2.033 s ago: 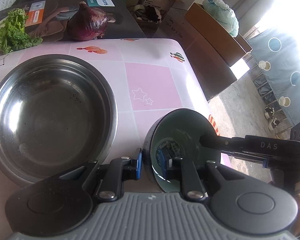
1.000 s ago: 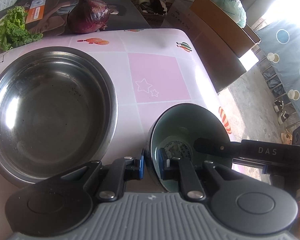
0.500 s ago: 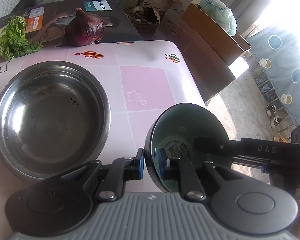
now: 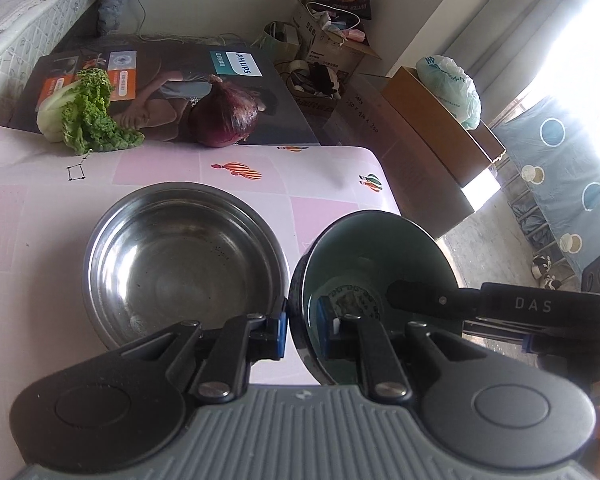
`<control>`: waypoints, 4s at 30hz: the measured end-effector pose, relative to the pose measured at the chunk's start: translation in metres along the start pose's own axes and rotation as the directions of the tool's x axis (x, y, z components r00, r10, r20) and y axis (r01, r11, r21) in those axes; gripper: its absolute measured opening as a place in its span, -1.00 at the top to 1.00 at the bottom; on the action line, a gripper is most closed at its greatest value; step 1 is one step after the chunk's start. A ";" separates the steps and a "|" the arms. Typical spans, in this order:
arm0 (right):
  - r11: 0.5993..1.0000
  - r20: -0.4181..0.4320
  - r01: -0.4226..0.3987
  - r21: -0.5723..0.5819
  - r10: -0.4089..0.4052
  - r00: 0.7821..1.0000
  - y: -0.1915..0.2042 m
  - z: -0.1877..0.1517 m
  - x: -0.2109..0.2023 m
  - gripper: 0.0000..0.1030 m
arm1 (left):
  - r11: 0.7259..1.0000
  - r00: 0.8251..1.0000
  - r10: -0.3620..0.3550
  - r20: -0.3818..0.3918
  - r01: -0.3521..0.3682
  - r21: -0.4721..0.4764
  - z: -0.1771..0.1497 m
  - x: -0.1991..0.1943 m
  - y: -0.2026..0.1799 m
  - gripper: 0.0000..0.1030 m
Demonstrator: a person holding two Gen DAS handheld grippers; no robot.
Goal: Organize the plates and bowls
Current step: 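Lower the patterned bowl into the steel bowl with both tools, then open both tools and pull them back from the nested bowls, then grip opposite rims of a large steel basin with the left and right tools, then lift the large steel basin off the table with both tools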
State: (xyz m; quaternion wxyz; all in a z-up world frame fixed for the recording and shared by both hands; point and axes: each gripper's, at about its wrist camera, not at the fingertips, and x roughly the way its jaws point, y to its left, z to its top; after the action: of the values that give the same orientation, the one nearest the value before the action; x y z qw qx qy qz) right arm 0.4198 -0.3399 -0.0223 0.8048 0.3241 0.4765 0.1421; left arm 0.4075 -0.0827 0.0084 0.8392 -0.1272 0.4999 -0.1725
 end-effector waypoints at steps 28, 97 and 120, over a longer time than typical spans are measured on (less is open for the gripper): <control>0.992 -0.063 0.038 -0.123 -0.046 0.997 0.053 0.024 0.130 0.44 | 0.987 0.996 0.090 0.017 -0.087 -0.136 0.018 0.020 0.104 0.46; 0.961 0.074 0.001 -0.275 0.020 0.997 0.104 -0.365 0.017 0.27 | 0.934 0.914 0.357 0.194 -0.355 -0.050 -0.330 -0.172 0.168 0.06; 0.963 0.021 -0.013 -0.268 0.020 1.000 0.090 -0.392 -0.019 0.42 | 0.985 0.976 0.173 0.134 -0.171 -0.029 -0.354 -0.192 0.156 0.27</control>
State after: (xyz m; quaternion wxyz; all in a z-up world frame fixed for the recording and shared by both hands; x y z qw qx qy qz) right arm 0.0808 -0.1311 -0.0821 0.8455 0.2180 0.4409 0.2080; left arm 0.0357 0.1244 -0.0651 0.8819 -0.1020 0.4522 -0.0860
